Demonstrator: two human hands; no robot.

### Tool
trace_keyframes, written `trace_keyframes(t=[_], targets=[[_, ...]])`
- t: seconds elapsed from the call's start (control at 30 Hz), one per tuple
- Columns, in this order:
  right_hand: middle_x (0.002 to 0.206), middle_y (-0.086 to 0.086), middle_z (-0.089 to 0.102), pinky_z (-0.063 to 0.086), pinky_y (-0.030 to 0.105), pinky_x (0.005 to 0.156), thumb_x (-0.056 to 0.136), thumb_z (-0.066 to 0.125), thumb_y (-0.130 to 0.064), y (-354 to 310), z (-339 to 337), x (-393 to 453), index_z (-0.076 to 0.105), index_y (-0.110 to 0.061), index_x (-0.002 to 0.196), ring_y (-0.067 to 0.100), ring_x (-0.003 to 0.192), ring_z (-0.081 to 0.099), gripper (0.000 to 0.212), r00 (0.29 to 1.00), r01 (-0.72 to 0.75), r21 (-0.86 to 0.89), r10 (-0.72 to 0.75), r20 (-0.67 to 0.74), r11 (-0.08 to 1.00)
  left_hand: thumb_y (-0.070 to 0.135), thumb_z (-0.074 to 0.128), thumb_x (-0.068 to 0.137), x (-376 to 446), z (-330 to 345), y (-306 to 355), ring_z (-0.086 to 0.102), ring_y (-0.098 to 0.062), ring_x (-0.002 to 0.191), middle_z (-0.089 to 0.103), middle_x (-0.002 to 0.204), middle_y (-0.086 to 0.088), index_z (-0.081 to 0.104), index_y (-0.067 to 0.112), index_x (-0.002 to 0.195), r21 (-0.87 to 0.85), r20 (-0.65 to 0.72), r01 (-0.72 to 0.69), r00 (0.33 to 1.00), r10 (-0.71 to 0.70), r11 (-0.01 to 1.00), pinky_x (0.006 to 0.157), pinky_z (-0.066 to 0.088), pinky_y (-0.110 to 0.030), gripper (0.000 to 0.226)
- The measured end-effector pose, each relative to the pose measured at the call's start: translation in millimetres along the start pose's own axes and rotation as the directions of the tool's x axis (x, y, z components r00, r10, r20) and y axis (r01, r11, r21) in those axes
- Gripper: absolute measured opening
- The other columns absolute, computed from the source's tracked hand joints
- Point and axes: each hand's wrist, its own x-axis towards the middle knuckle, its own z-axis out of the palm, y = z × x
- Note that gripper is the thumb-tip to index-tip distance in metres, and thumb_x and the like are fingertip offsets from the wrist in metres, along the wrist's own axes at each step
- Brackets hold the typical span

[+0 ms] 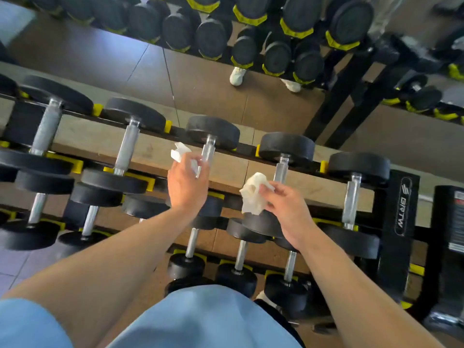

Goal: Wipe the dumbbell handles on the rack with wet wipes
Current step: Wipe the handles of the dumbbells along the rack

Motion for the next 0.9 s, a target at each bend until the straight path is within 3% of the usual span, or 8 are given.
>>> trace_keyframes(t=[0.07,0.17,0.43,0.57,0.67,0.73,0.83,0.9], targets=[[0.109,-0.006,0.072,0.055,0.037,0.095,0.095,0.064,-0.028,7,-24,-10,0.071,-0.027,0.110,0.017,0.109,0.065,0.017,0.999,-0.045,0.166,0.044,0.009,0.985,0.046,0.059,0.095,-40,8,31,0.056,-0.011,0.085,0.062,0.096,0.009,0.055,0.030,0.102,-0.214,0.097,0.034,0.995,-0.013,0.976,0.076,0.045,-0.025,0.018],[0.115,-0.001,0.071,0.057,0.037,0.092,0.095,0.064,-0.023,17,-54,-25,0.067,-0.021,0.117,0.017,0.108,0.068,0.023,0.997,-0.081,0.295,0.076,0.029,0.952,0.056,0.066,0.087,-103,28,73,0.065,-0.012,0.094,0.068,0.100,0.004,0.060,0.030,0.100,-0.444,0.251,0.248,0.957,-0.147,0.861,0.082,0.053,-0.029,0.029],[0.114,0.009,0.071,0.058,0.043,0.091,0.086,0.074,-0.011,46,-117,-60,0.061,-0.010,0.111,0.023,0.105,0.070,0.028,0.983,-0.176,0.292,0.150,0.108,0.940,0.047,0.083,0.073,-201,75,116,0.061,-0.009,0.101,0.060,0.110,0.012,0.056,0.038,0.112,-0.501,0.259,0.426,0.904,-0.339,0.753,0.083,0.058,-0.030,0.049],[0.114,0.007,0.072,0.056,0.048,0.094,0.080,0.077,-0.004,53,-134,-65,0.050,-0.020,0.132,0.024,0.106,0.070,0.061,0.971,-0.160,0.270,0.102,0.216,0.950,0.022,0.082,0.080,-204,76,119,0.064,-0.016,0.101,0.063,0.110,0.006,0.060,0.029,0.109,-0.598,0.249,0.489,0.866,-0.433,0.635,0.075,0.062,-0.032,0.036],[0.119,0.001,0.070,0.055,0.037,0.095,0.077,0.082,-0.007,55,-143,-65,0.028,-0.039,0.151,0.018,0.111,0.068,0.097,0.934,0.024,0.070,-0.048,0.355,0.997,0.013,0.082,0.079,-196,76,117,0.066,-0.022,0.102,0.065,0.111,-0.002,0.063,0.023,0.108,-0.604,0.372,0.612,0.783,-0.498,0.511,0.083,0.061,-0.040,0.037],[0.128,-0.007,0.061,0.052,0.031,0.099,0.076,0.085,-0.011,59,-147,-61,0.022,-0.045,0.154,0.010,0.119,0.059,0.105,0.907,0.285,-0.246,-0.178,0.382,0.926,0.005,0.081,0.078,-186,75,115,0.068,-0.027,0.101,0.066,0.113,-0.009,0.064,0.017,0.110,-0.596,0.501,0.701,0.706,-0.501,0.391,0.085,0.060,-0.044,0.038],[0.145,-0.009,0.041,0.046,0.034,0.107,0.079,0.081,-0.021,65,-148,-54,0.047,-0.040,0.144,0.011,0.131,0.045,0.075,0.788,0.608,-0.594,-0.491,0.371,0.527,-0.002,0.076,0.080,-173,71,112,0.069,-0.029,0.100,0.065,0.115,-0.016,0.062,0.007,0.117,-0.546,0.652,0.775,0.631,-0.421,0.317,0.084,0.060,-0.040,0.040],[0.146,-0.011,0.046,0.045,0.028,0.106,0.085,0.071,-0.029,62,-143,-54,0.065,-0.030,0.129,0.010,0.131,0.048,0.045,0.752,0.641,-0.557,-0.577,0.319,0.527,0.000,0.074,0.083,-166,72,111,0.071,-0.027,0.098,0.066,0.114,-0.016,0.061,0.008,0.117,-0.551,0.660,0.773,0.635,-0.401,0.316,0.080,0.061,-0.035,0.038]])
